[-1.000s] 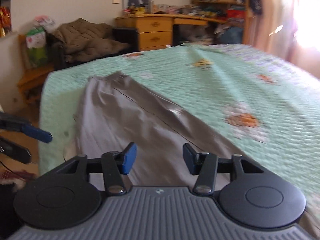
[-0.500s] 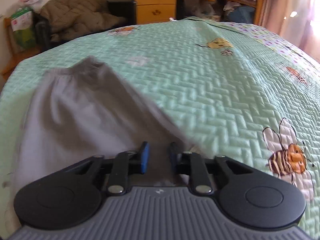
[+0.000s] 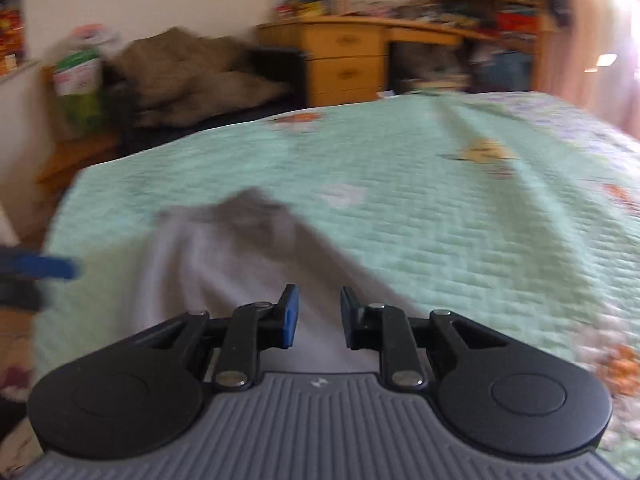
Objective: Fold clothes
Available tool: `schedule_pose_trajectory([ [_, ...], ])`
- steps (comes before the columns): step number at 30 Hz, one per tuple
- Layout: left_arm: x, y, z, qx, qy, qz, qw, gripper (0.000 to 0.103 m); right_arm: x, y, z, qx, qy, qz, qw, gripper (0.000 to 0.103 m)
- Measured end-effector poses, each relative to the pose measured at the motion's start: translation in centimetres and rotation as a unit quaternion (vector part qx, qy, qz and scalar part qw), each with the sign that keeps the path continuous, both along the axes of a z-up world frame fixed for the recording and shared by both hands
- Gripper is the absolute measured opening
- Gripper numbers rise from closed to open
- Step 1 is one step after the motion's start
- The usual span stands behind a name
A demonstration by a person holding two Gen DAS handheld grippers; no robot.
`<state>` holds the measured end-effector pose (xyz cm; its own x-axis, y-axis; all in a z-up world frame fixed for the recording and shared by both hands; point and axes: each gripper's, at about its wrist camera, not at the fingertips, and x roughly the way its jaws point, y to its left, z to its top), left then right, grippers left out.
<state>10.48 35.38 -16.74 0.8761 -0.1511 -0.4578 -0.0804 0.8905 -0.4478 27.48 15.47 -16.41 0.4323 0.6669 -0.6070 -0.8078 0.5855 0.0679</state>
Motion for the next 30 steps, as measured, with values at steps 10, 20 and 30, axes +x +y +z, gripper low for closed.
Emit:
schedule_pose_trajectory([
  [10, 3.3, 1.2, 0.9, 0.066, 0.012, 0.002, 0.9977, 0.086, 1.0, 5.3, 0.1, 0.007, 0.003, 0.039, 0.999, 0.025],
  [20, 4.7, 1.8, -0.1, 0.066, 0.017, 0.009, 0.9977, 0.087, 4.3, 12.0, -2.1, -0.029, 0.016, 0.059, 0.998, 0.022],
  [30, 4.3, 2.6, 0.3, 0.056, 0.014, 0.015, 0.9982, 0.088, 5.1, 10.6, -1.7, 0.019, 0.042, 0.053, 0.998, 0.025],
])
